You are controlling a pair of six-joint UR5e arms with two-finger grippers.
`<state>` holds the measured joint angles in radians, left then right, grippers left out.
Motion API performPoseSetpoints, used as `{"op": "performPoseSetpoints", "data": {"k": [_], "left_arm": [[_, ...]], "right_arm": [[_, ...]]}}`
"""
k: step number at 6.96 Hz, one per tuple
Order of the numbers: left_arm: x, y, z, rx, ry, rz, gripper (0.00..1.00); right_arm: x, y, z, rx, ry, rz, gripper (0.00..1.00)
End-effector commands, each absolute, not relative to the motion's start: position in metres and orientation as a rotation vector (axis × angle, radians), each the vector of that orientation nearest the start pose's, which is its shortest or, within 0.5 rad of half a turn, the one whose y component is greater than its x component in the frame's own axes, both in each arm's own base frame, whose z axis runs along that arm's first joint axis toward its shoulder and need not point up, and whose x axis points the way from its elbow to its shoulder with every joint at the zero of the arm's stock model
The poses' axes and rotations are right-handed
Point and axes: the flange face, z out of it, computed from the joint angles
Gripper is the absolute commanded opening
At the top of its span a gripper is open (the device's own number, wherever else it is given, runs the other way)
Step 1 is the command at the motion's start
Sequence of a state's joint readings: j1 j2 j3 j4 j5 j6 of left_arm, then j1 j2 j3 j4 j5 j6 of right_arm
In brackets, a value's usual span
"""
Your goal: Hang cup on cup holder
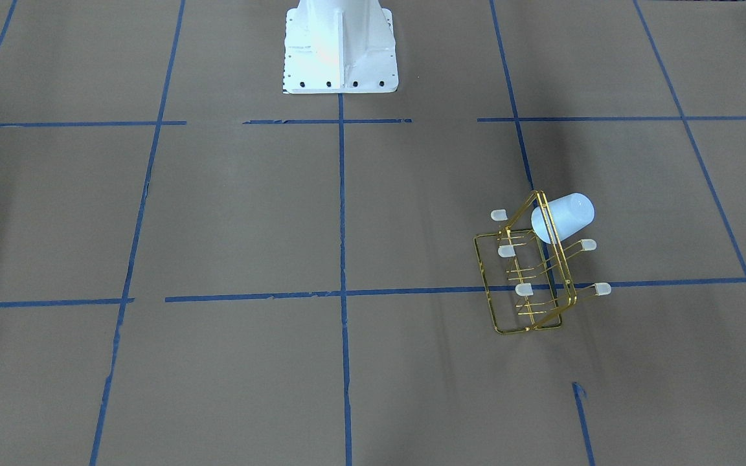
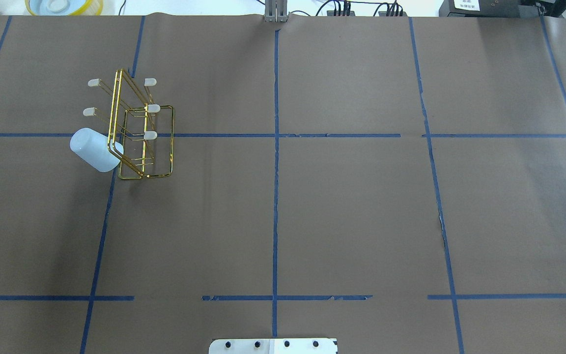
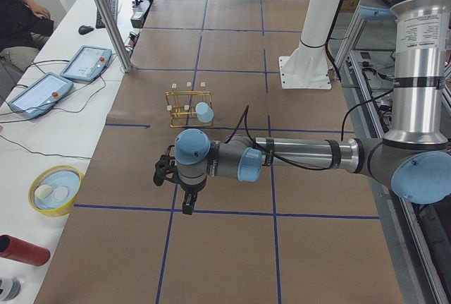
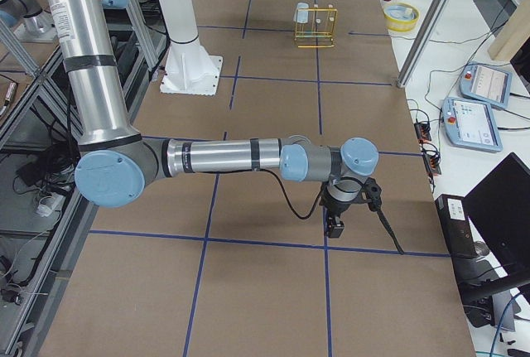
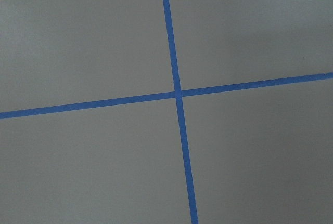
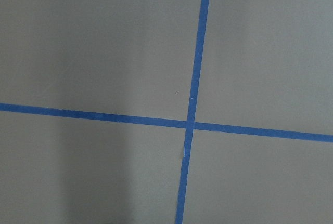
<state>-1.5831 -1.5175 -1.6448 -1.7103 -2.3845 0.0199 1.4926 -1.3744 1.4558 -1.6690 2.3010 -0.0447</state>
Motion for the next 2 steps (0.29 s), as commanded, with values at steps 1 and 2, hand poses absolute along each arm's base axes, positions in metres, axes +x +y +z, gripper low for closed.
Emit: {"op": "performPoseSetpoints", "data": {"k": [1,2], "left_arm": [[-0.0668,-0.4778,0.6302,0.164,0.809,0.072,1.00],[-0.0668,-0.4777,0.6311,0.161,0.809,0.071,1.00]], "right_arm": [[0.0219,-0.5757,0.6234,-0.028,-0.730,-0.113,1.00],[0.0219,-0.5757,0.6234,-0.028,-0.730,-0.111,1.00]]}}
